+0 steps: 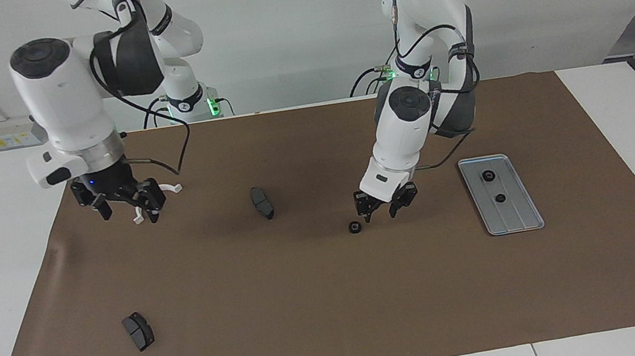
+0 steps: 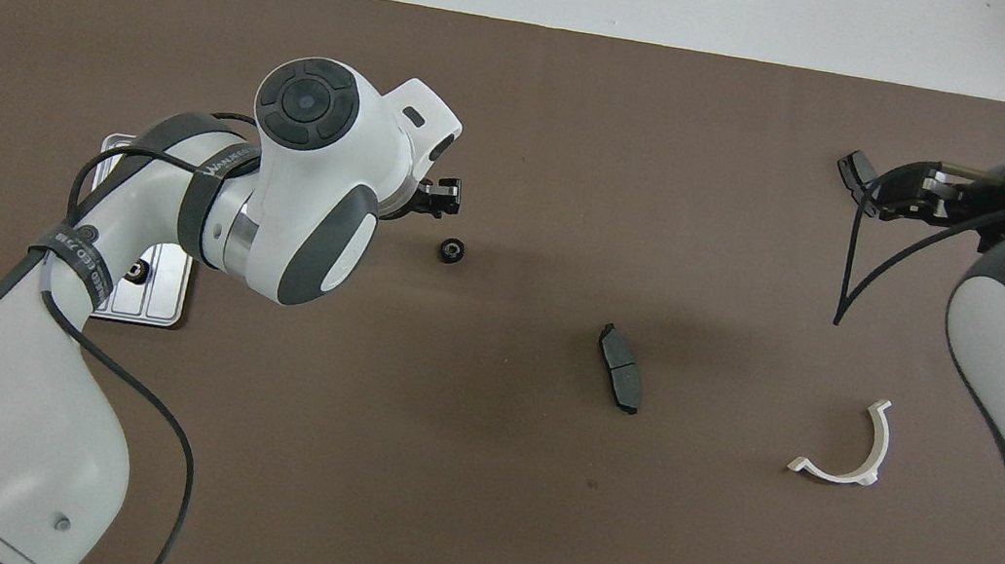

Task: Pick bearing gear from pile to tray
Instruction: 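Grasp the third gear with the left gripper while the right gripper returns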

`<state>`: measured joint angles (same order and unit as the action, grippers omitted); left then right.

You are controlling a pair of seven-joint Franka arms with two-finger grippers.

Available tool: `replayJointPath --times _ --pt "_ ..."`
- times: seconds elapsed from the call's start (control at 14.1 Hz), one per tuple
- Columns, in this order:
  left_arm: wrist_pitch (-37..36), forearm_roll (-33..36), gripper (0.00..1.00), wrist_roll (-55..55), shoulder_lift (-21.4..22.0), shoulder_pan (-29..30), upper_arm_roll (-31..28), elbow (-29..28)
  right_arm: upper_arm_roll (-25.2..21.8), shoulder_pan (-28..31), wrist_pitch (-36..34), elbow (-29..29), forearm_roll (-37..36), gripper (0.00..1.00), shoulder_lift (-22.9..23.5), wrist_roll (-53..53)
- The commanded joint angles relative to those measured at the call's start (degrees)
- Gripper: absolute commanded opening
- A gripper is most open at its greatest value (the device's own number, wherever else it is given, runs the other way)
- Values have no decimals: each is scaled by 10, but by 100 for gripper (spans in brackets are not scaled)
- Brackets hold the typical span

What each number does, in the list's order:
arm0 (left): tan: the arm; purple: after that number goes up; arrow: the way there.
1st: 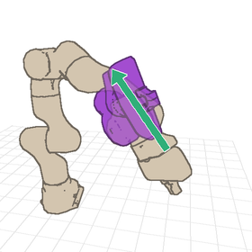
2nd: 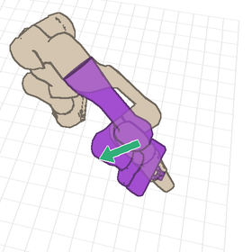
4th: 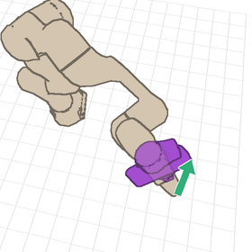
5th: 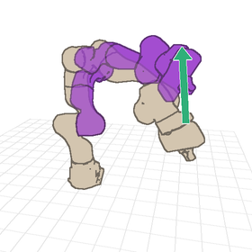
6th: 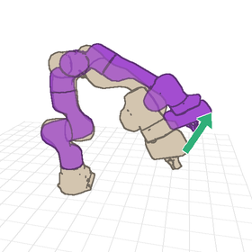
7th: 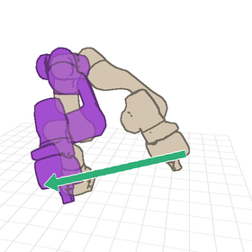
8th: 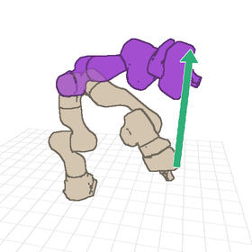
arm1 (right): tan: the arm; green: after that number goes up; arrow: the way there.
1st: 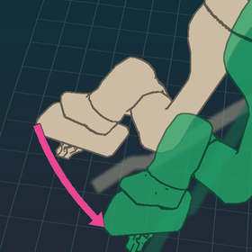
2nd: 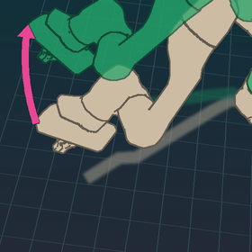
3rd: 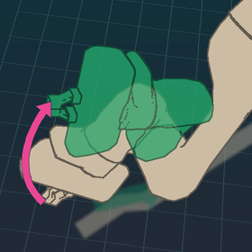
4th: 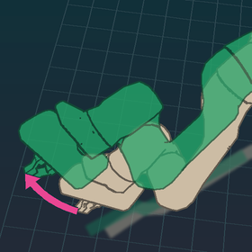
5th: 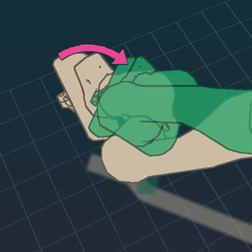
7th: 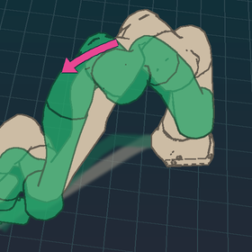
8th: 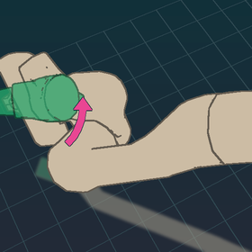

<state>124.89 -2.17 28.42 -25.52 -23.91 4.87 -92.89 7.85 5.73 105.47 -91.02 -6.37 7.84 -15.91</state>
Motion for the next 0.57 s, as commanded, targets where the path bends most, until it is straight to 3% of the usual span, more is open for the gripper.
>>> replayJointPath --times 0.0,0.21,0.5 --pt "-27 -4 65 19 -47 -24 -13 67 -58 -18 -44 -9 34 100 -46 71" --pt "-17 4 65 19 -52 -31 -13 61 -134 -57 -122 18 35 100 -68 132" --pt "17 16 65 19 -48 -43 -13 23 -133 -59 -167 11 40 100 -92 149"
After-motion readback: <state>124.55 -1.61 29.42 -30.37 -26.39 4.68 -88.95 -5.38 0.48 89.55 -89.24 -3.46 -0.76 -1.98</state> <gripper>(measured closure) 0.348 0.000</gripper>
